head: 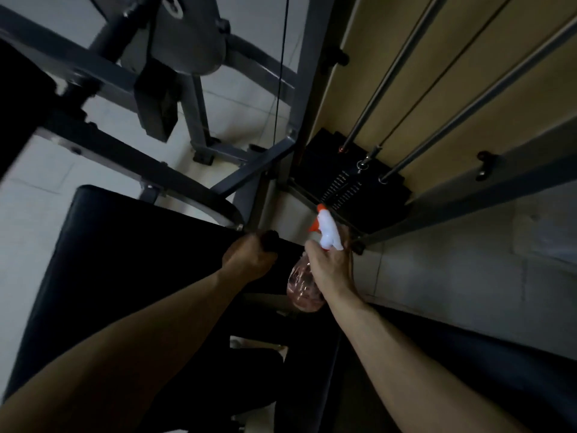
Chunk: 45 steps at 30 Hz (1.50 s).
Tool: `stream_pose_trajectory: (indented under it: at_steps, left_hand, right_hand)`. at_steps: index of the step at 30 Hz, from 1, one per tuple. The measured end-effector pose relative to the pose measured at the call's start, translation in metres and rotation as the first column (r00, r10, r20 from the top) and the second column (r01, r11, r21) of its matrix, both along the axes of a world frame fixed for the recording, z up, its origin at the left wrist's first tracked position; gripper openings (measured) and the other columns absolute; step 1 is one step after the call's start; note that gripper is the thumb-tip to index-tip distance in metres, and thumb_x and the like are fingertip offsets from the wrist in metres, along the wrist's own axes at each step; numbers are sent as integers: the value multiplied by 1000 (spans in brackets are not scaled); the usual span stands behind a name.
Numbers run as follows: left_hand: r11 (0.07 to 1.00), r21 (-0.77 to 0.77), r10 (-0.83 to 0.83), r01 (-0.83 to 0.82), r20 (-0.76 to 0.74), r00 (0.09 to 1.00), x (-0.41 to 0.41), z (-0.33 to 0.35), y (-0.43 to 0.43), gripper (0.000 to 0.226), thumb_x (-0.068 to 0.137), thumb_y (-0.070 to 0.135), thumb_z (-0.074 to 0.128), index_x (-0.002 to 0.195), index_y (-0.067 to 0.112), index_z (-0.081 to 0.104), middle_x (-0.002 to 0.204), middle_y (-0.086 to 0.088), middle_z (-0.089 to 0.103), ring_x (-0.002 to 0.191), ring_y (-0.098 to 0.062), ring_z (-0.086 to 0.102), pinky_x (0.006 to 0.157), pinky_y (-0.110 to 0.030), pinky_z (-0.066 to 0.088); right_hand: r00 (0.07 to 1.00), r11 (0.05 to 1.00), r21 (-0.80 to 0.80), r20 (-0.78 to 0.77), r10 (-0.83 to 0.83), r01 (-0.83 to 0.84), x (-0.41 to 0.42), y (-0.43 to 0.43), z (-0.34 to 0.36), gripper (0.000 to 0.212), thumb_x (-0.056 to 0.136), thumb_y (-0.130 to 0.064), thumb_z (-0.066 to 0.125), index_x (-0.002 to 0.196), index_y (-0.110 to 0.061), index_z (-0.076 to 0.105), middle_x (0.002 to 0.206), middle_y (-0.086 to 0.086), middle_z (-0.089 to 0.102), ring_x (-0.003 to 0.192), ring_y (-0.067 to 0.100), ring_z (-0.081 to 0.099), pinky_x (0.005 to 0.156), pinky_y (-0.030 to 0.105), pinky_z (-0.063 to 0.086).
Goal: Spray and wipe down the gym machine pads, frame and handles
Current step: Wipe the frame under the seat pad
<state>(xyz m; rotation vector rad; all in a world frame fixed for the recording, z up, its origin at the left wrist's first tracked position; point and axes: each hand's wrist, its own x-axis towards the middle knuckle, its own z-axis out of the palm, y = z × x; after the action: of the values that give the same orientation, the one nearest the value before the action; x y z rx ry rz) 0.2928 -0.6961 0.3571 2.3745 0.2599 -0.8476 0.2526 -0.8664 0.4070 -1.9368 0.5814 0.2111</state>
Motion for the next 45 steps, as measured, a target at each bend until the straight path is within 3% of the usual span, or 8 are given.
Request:
stream_pose_trajectory:
  at_steps: [5, 13, 21, 23, 26, 32, 37, 45]
  left_hand:
    - [905, 194, -349, 379, -172, 921, 20, -66, -14, 71, 97, 40, 57, 159, 24, 27, 169, 3, 19, 144, -29, 43, 110, -44, 42]
    - [873, 293, -359, 389, -153, 921, 9, -91, -28, 71, 88, 40, 64, 153, 25, 40, 160, 3, 34, 135, -27, 52, 104, -40, 50]
    - [840, 215, -479, 498, -137, 867, -16, -110, -55, 53, 90, 35, 61, 137, 15, 50, 140, -2, 48, 120, -26, 60, 95, -41, 54]
    - [818, 192, -528, 543, -125, 840, -14, -112, -40, 61, 93, 38, 57, 150, 18, 44, 153, 0, 41, 138, -25, 49, 109, -39, 46]
    - [909, 107, -404, 403, -9, 915, -19, -98, -29, 64, 92, 46, 59, 152, 31, 43, 159, 7, 41, 146, -16, 39, 118, -30, 34]
    - [990, 37, 128, -134, 124, 984, -48, -80, -3, 43, 84, 50, 65, 125, 38, 65, 131, 10, 64, 126, -19, 59, 104, -39, 49]
    - [995, -8, 97, -96, 136, 986, -56, -77, 4, 28, 87, 38, 70, 115, 34, 68, 117, 8, 68, 113, -18, 64, 96, -36, 52]
    - [990, -114, 99, -86, 112, 989, -63, -89, -14, 24, 87, 36, 68, 111, 36, 66, 114, 12, 65, 114, -17, 62, 94, -32, 49]
  right_hand:
    - [983, 983, 17, -31, 181, -180, 34, -28, -49, 65, 93, -11, 53, 150, -40, 42, 125, -14, 57, 109, -8, 53, 90, 4, 38]
    - [923, 923, -92, -132, 361, -374, 71, -59, -89, 52, 89, -18, 56, 134, -42, 48, 117, -19, 63, 101, 17, 64, 92, 44, 55]
    - [620, 538, -309, -354, 700, -784, 73, -90, -114, 19, 87, -15, 57, 97, -26, 45, 76, -3, 47, 66, 22, 49, 61, 38, 41]
    - [567, 489, -287, -376, 733, -823, 67, -87, -118, 22, 88, -16, 57, 91, -30, 40, 75, -3, 46, 65, 19, 48, 60, 39, 41]
    - [513, 427, -286, -418, 750, -858, 63, -84, -122, 17, 87, -22, 55, 99, -29, 46, 82, -5, 52, 74, 26, 55, 67, 46, 52]
    - [467, 354, -312, -462, 754, -881, 56, -60, -125, 19, 89, -24, 57, 96, -33, 42, 83, -9, 52, 80, 26, 52, 63, 32, 34]
    - [488, 375, -313, -518, 703, -873, 52, -61, -133, 33, 85, -29, 53, 117, -32, 56, 86, -9, 57, 84, 26, 60, 69, 35, 43]
    - [536, 415, -342, -591, 602, -843, 42, -99, -136, 7, 93, -29, 53, 100, -28, 56, 92, -7, 63, 88, 24, 62, 70, 33, 45]
